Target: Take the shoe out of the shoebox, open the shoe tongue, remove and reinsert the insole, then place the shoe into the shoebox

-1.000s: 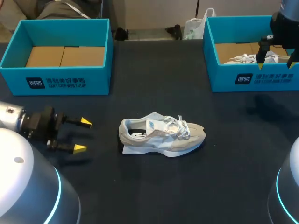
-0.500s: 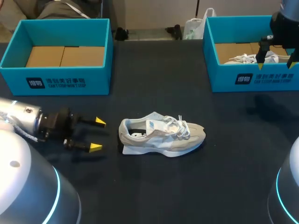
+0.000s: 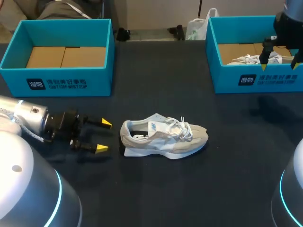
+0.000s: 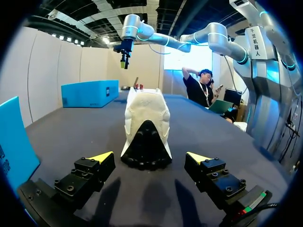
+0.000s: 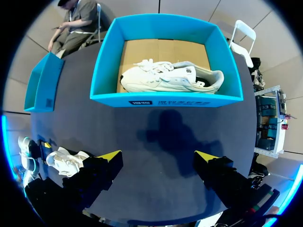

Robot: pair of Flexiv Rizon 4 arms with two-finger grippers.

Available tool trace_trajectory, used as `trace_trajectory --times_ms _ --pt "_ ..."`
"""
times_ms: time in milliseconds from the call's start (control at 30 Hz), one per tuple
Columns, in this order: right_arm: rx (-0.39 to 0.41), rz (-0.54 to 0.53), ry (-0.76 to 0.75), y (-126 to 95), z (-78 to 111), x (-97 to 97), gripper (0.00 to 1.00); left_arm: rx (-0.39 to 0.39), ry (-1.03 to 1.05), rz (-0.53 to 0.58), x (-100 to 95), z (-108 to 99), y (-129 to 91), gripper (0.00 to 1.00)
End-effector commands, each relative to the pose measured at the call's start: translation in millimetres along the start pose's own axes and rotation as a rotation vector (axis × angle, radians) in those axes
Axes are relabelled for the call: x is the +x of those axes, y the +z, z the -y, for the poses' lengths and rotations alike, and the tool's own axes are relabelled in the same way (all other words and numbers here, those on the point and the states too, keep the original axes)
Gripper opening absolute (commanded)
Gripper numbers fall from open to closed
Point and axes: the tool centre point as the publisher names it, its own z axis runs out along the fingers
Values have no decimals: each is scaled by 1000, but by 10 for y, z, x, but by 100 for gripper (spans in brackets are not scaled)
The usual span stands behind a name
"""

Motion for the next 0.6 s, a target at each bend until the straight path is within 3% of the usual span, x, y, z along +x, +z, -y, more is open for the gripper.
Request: trace_trajectory --times_ms 33,133,600 --pt "-1 2 1 1 2 5 100 0 0 1 2 -2 4 100" --pt "-1 2 1 1 2 5 100 -40 42 18 45 3 55 100" --pt "-1 2 1 1 2 5 100 -43 44 4 5 49 346 100"
